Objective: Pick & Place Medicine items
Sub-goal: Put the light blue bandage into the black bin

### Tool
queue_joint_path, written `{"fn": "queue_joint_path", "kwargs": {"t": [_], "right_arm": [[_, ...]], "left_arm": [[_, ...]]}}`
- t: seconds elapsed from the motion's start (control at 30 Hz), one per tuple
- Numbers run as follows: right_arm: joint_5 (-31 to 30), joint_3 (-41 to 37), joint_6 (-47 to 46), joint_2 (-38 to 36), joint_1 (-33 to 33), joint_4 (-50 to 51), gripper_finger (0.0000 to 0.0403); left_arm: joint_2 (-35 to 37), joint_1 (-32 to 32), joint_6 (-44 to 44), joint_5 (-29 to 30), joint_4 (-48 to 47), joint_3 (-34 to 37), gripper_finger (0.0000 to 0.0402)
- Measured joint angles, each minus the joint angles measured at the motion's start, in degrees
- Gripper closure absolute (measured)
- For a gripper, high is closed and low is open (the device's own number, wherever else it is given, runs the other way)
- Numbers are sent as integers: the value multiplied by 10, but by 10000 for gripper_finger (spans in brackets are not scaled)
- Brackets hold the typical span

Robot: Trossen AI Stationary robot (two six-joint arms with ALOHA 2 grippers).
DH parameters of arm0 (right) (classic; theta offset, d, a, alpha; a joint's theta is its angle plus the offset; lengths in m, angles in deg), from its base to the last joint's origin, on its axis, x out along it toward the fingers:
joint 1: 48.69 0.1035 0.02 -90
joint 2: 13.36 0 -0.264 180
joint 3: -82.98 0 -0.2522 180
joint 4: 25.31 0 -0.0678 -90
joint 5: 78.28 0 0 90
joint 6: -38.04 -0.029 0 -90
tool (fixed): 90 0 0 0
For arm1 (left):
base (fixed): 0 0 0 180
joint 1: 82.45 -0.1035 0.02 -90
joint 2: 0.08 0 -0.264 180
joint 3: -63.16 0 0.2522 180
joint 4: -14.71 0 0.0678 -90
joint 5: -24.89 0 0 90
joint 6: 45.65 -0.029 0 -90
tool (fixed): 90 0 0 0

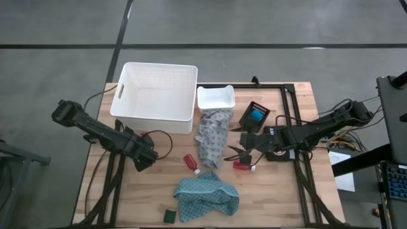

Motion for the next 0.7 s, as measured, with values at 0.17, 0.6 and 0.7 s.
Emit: {"fn": "queue_joint_path", "kwargs": {"t": [0.17, 0.6, 0.7], "right_arm": [[0, 0, 0, 0, 0, 0, 83], [0, 0, 0, 0, 0, 0, 83], [0, 0, 0, 0, 0, 0, 83]], "left_arm": [[0, 0, 11, 0, 1, 1, 178], [-5, 0, 16, 19, 66, 56, 191], [-6, 0, -2, 3, 63, 53, 193]]}}
